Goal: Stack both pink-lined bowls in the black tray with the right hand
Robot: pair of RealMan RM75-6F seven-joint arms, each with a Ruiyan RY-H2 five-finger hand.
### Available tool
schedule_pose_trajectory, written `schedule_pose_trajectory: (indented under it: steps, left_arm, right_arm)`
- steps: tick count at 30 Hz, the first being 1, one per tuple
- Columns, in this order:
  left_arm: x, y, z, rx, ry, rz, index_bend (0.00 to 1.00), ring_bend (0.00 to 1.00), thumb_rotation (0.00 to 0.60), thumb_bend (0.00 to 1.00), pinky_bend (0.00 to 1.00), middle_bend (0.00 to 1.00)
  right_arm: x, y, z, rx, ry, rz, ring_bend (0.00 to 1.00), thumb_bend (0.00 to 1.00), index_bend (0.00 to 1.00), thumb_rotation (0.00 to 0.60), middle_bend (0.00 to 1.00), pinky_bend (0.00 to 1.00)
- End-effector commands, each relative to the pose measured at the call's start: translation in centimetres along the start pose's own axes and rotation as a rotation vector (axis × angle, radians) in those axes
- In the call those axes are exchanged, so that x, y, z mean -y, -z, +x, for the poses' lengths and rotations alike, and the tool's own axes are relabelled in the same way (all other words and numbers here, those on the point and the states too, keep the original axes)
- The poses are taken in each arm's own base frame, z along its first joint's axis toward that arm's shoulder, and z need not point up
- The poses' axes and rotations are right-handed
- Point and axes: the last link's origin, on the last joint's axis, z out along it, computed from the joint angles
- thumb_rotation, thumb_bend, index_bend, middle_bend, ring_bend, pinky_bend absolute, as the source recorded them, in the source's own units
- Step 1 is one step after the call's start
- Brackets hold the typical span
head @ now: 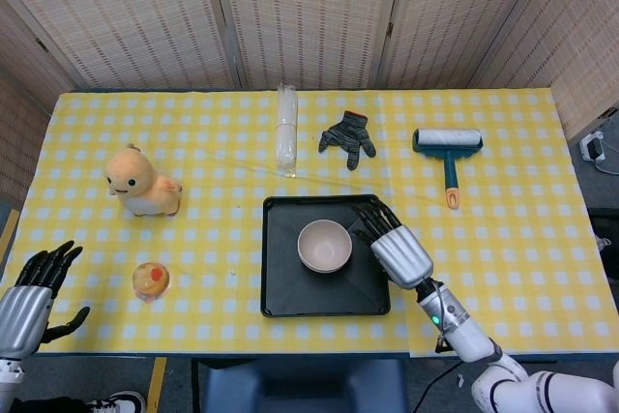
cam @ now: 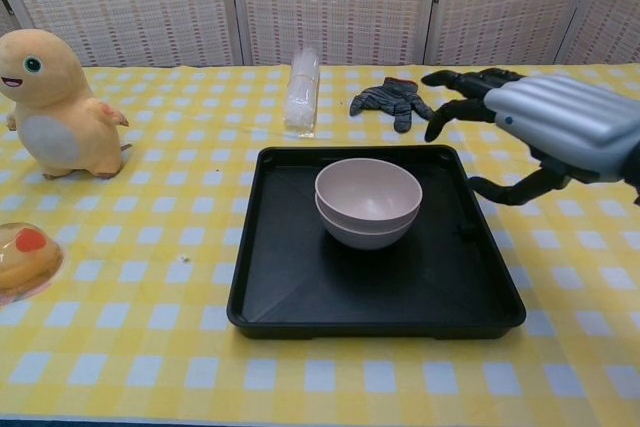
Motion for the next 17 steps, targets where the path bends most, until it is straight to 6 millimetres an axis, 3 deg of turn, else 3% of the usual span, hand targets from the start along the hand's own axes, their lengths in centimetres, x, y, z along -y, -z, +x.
schedule_pose_trajectory:
  steps: [1, 5, 11, 17]
  left_arm:
    - [0.1, -0.1, 0.1, -0.030, -0.022, 0.008, 0.00, 0.08, 0.600, 0.32, 0.03, 0.07]
    - [0.3, -0.3, 0.0, -0.034, -0.025, 0.019, 0.00, 0.06, 0.600, 0.32, 0.02, 0.06]
    - [0.1, -0.9, -0.4, -0.043, -0.054, 0.010, 0.00, 0.06, 0.600, 0.31, 0.02, 0.06]
    - [-0.4, -1.1, -0.7, -0.059, -0.066, -0.008, 0.00, 0.06, 0.600, 0.31, 0.02, 0.06]
  right_arm:
    - [-3.4, 4.6, 1.8, -0.070, 0.002, -0.110, 0.00, 0.45, 0.21, 0.600, 0.00, 0.00]
    - [-6.6, 10.2, 3.3, -0.134, 0.010, -0.244, 0.00, 0.44, 0.10, 0.600, 0.00, 0.00]
    - [-8.5, 17.3, 3.9, -0.166, 0.002, -0.371, 0.00, 0.45, 0.01, 0.600, 0.00, 0.00]
    - [-9.7, 19.5, 4.2, -0.126, -0.037, -0.454, 0.00, 0.44, 0.00, 0.600, 0.00, 0.00]
